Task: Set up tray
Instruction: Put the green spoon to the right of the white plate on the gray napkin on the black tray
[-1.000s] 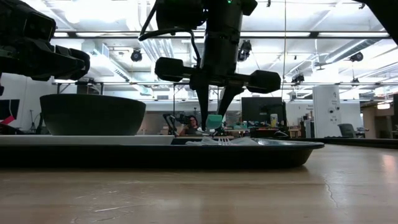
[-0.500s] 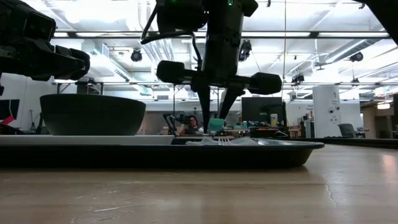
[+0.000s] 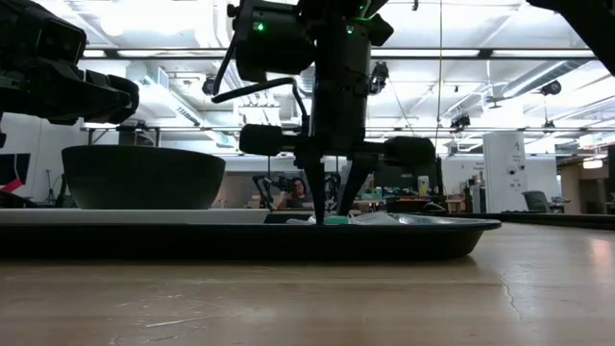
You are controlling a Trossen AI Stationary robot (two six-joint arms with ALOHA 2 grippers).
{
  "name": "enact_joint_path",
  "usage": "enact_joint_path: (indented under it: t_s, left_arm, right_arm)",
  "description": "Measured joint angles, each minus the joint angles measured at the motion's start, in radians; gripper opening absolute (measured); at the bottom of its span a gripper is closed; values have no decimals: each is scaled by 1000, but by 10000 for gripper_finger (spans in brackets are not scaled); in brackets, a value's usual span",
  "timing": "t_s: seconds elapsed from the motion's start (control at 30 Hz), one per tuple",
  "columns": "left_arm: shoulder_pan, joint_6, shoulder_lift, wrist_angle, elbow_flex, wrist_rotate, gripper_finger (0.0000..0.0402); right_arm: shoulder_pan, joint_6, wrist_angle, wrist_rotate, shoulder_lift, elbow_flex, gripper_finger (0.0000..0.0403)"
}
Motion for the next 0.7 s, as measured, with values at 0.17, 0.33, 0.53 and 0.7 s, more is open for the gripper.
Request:
enact_joint_path:
  t_s: [0.17, 0.33, 0.53, 0.7]
  left_arm:
    - [0, 0, 0, 0, 0, 0, 22]
    - [0, 0, 0, 0, 0, 0, 22]
    - [0, 0, 0, 0, 0, 0, 22]
    - [0, 0, 0, 0, 0, 0, 22]
  right_arm:
    - [0, 1, 10, 0, 4, -1, 48]
    - [0, 5, 11, 0, 4, -3, 58]
    - [0, 11, 11, 0, 4, -3, 94]
    - [0, 11, 12, 0, 4, -3, 111]
